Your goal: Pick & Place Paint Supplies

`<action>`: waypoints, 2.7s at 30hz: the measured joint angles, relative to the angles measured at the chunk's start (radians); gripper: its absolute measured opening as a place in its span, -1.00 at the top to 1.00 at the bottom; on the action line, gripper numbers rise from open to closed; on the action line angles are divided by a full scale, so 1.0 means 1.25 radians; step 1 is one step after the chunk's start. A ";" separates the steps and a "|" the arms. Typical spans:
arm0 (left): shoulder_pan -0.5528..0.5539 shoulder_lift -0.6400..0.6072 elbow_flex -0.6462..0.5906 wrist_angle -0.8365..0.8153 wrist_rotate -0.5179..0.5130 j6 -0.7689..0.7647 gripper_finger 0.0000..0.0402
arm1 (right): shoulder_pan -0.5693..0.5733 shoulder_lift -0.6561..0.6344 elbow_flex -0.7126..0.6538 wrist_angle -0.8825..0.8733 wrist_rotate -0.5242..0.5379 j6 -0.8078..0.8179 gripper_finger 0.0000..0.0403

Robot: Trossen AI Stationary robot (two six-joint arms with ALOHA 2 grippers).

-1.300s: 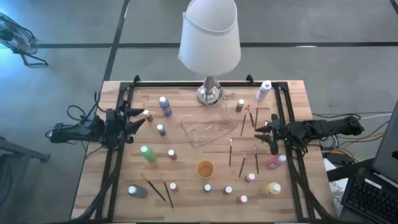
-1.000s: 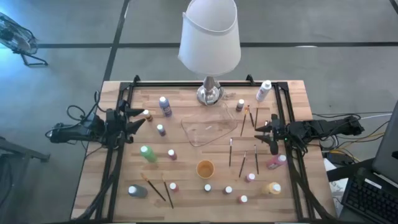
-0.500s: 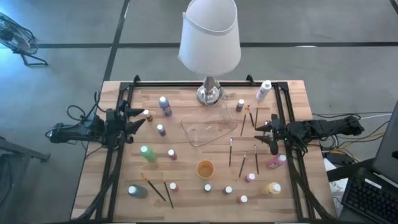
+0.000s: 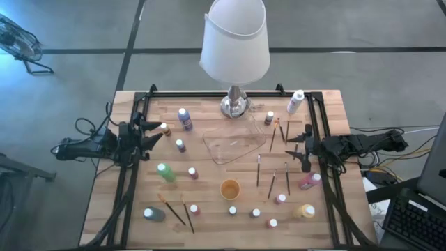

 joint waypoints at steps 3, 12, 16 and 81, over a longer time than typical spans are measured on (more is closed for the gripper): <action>0.000 0.000 0.000 0.000 0.000 0.000 -0.09 | 0.000 0.000 0.000 0.001 0.010 -0.003 -0.08; 0.000 0.000 0.000 0.000 0.000 0.000 -0.09 | 0.000 0.006 0.000 0.261 0.048 -0.095 -0.16; 0.000 0.000 0.000 0.000 0.000 0.000 -0.09 | 0.000 0.006 0.000 0.492 0.047 -0.109 -0.20; 0.000 0.000 0.000 0.000 0.000 0.000 -0.09 | -0.445 0.506 0.448 -0.097 0.226 0.280 -0.49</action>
